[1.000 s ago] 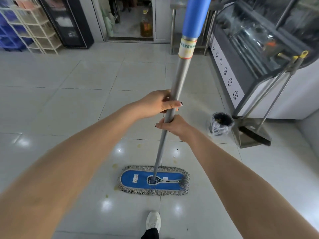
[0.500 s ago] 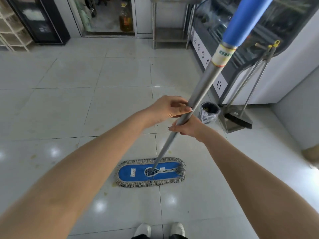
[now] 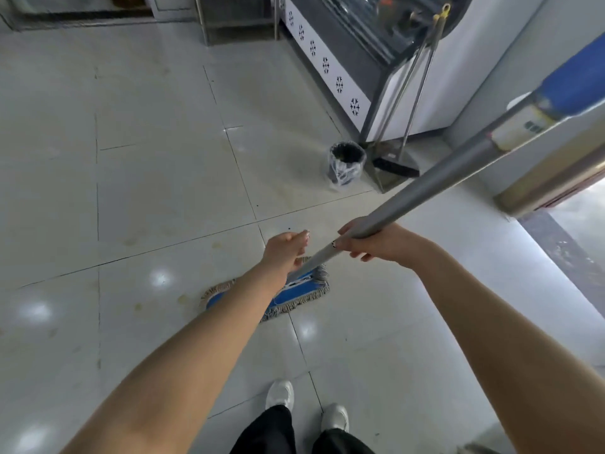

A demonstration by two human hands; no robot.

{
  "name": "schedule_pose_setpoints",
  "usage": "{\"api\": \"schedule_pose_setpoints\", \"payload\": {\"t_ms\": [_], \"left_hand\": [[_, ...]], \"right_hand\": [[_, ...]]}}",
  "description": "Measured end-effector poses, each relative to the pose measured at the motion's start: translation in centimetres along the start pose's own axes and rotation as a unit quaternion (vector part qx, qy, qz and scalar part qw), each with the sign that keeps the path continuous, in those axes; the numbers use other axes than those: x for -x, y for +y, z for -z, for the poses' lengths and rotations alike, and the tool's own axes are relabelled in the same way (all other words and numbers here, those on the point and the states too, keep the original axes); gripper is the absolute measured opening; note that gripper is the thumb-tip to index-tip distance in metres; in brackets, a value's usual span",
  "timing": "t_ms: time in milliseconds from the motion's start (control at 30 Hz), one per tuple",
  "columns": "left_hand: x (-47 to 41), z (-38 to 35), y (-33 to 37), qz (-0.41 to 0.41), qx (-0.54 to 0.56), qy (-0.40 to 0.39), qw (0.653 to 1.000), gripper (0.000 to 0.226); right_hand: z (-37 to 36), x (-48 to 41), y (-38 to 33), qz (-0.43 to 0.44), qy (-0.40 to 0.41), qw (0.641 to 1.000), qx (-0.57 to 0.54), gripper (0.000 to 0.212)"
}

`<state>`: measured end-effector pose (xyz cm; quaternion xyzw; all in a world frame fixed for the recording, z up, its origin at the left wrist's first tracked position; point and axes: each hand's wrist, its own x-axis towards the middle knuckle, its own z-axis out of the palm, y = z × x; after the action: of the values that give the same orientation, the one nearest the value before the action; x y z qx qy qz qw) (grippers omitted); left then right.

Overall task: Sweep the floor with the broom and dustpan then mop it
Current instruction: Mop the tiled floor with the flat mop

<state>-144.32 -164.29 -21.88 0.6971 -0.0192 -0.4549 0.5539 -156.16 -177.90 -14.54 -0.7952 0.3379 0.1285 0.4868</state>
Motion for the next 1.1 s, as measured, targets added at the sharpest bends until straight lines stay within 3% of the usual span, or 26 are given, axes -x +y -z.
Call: {"api": "schedule_pose_setpoints", "payload": {"t_ms": [167, 267, 400, 600, 767, 867, 1000, 1100], "left_hand": [[1.3, -3.3, -2.4, 0.165, 0.079, -0.052, 0.982, 0.031], [2.0, -5.8, -4.0, 0.198, 0.117, -0.102, 0.968, 0.047], [3.2, -9.6, -6.1, 0.211, 0.164, -0.108, 0.958, 0.033], [5.4, -13.3, -8.5, 0.232, 0.245, -0.026, 0.941, 0.022], [6.7, -15.3, -10.9, 0.246, 0.254, -0.011, 0.935, 0.019], [7.6, -16.0, -12.6, 0.252, 0.235, -0.015, 0.939, 0.017], [8.8, -16.4, -14.8, 0.261, 0.223, -0.017, 0.939, 0.016], [9.5, -16.7, -15.9, 0.257, 0.237, -0.012, 0.937, 0.017]], "right_hand": [[-0.4, 2.6, 2.5, -0.021, -0.007, 0.999, 0.026, 0.049], [-0.6, 4.3, 4.0, -0.024, -0.018, 0.998, 0.061, 0.055], [-1.0, 6.8, 5.5, -0.028, -0.061, 0.995, 0.074, 0.048], [-1.0, 10.0, 11.1, 0.002, -0.018, 0.998, 0.055, 0.040], [-0.8, 12.3, 14.3, -0.070, 0.010, 0.992, -0.109, 0.012], [-0.2, 13.2, 15.7, -0.167, -0.038, 0.954, -0.245, 0.013], [-1.2, 14.3, 16.8, -0.237, -0.069, 0.933, -0.262, 0.016], [-2.1, 15.4, 17.2, -0.276, -0.107, 0.885, -0.360, 0.019]]}}
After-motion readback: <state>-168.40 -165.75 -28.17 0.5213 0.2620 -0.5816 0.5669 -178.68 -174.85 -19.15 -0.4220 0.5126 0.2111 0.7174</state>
